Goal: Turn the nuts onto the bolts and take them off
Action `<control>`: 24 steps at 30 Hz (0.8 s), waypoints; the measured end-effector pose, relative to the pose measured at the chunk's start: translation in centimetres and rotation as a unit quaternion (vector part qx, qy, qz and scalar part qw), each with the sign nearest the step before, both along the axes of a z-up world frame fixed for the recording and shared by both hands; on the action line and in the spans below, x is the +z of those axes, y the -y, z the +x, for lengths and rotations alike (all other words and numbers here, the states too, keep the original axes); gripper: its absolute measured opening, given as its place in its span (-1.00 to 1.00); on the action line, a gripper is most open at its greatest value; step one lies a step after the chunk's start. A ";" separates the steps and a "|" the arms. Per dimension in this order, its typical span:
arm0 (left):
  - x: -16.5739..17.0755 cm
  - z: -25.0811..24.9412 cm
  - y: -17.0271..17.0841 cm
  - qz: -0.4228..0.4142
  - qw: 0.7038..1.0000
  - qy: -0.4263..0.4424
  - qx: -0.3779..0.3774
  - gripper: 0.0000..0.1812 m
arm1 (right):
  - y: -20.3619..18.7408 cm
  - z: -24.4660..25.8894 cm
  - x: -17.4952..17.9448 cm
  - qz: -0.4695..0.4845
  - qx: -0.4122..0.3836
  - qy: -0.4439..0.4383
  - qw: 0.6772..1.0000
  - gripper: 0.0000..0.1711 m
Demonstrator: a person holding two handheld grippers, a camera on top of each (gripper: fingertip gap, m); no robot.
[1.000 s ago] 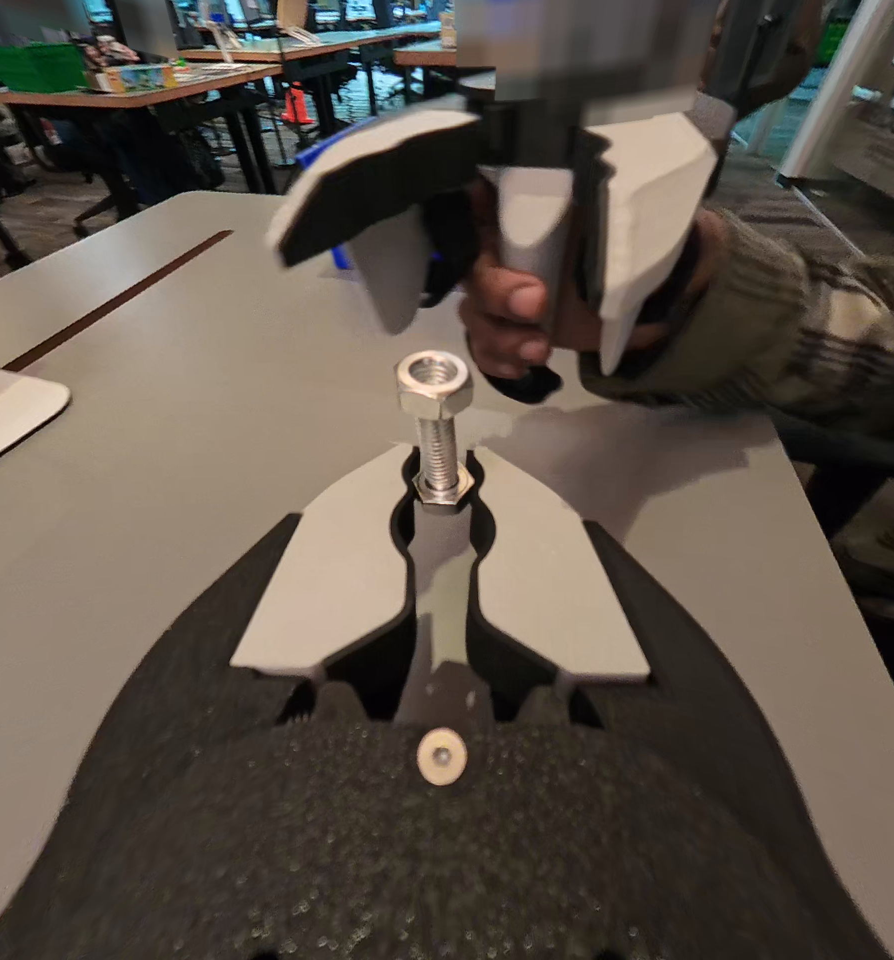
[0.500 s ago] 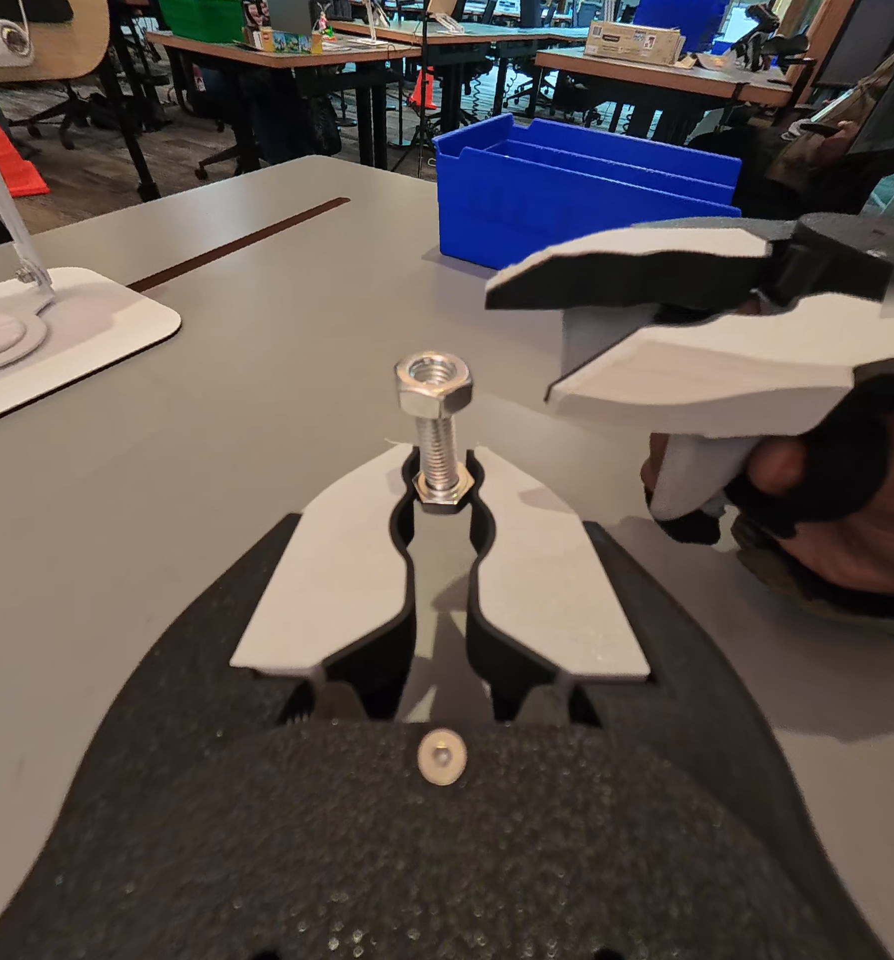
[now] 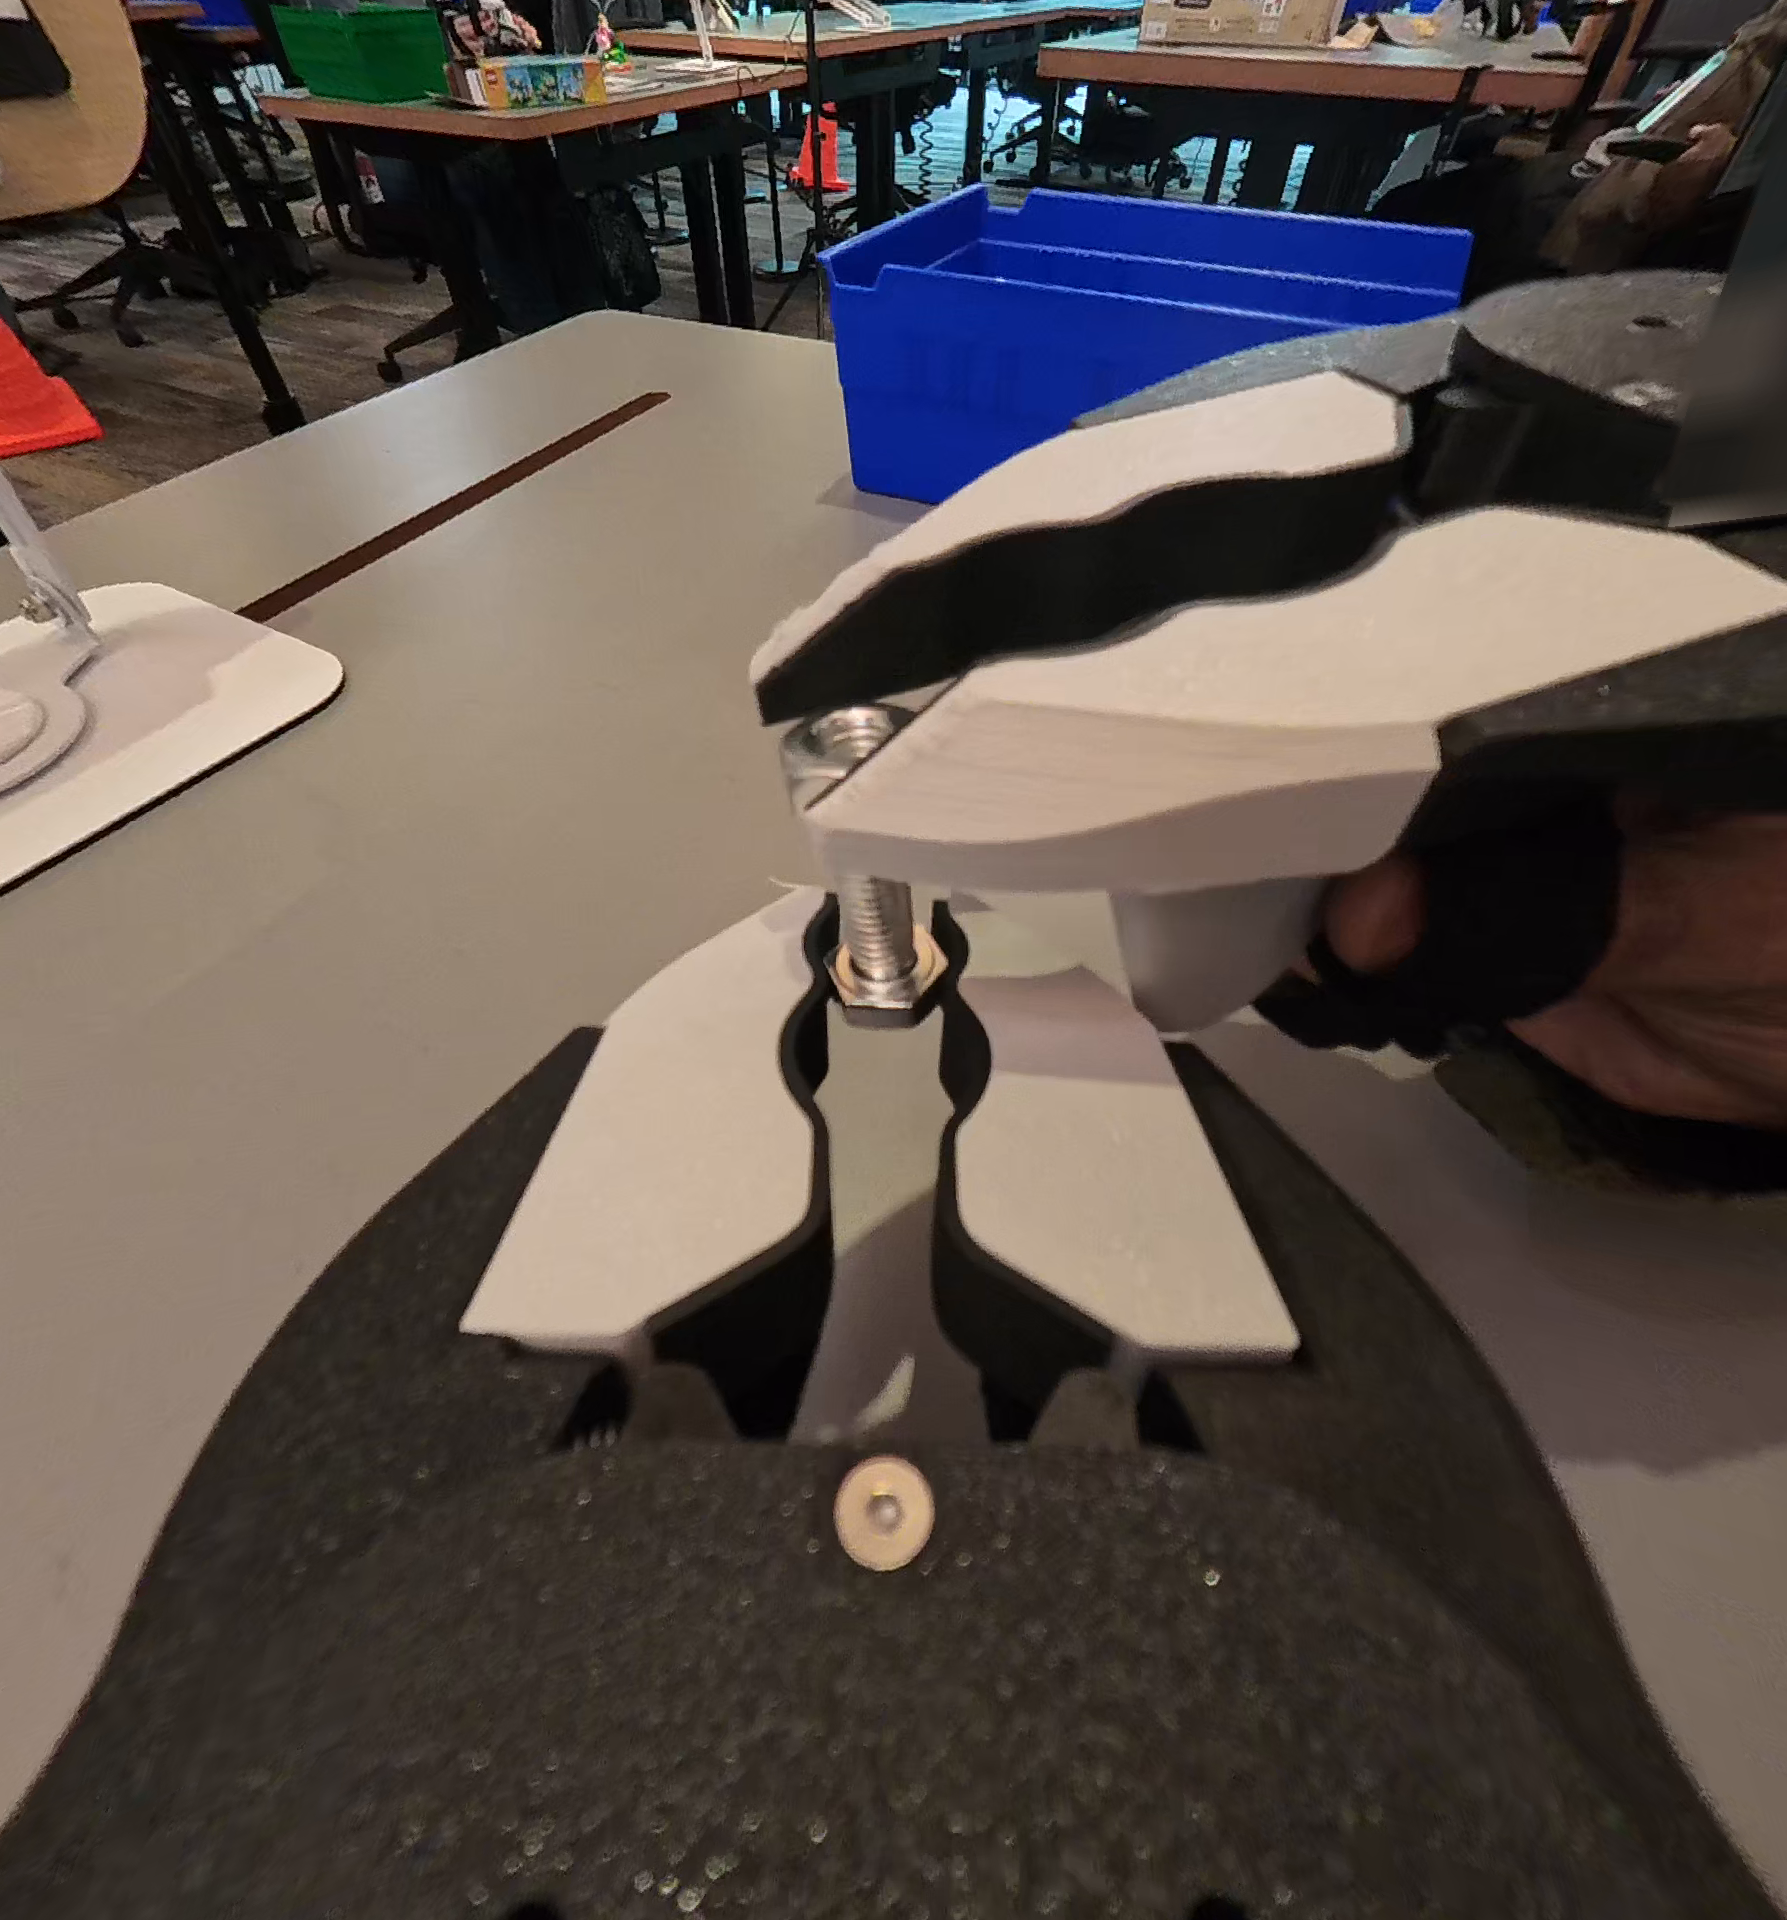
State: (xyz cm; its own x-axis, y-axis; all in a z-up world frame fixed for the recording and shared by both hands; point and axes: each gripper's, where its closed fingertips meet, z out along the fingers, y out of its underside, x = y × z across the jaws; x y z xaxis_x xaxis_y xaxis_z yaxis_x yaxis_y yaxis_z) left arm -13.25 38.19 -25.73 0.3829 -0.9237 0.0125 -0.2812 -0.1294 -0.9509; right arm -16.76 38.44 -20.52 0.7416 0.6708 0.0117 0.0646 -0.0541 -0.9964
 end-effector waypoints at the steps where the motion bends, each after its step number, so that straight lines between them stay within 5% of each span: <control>1: 0.0 0.1 0.1 0.002 1.000 0.001 -0.003 -0.82 | 0.1 0.1 0.1 -0.003 0.006 0.000 1.000 -0.77; 9: 0.5 0.4 0.8 0.027 0.999 0.001 -0.023 -0.82 | 1.0 0.5 0.3 0.012 0.055 0.023 0.998 -0.77; 14: 1.3 0.7 1.8 0.047 0.997 0.015 -0.052 -0.82 | 2.3 0.3 1.1 0.044 0.155 0.003 0.987 -0.78; 24: 1.5 1.7 4.3 0.077 0.989 0.018 -0.123 -0.83 | 5.5 0.8 1.2 0.085 0.420 0.010 0.903 -0.78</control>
State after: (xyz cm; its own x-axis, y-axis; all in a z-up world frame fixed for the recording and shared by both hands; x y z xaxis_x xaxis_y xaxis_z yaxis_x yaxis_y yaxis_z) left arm -11.57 33.91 -24.20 0.1472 -0.9811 -0.1258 -0.2526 0.0857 -0.9638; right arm -15.91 32.97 -19.27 -0.0302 0.9842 0.1747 0.0296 0.1756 -0.9840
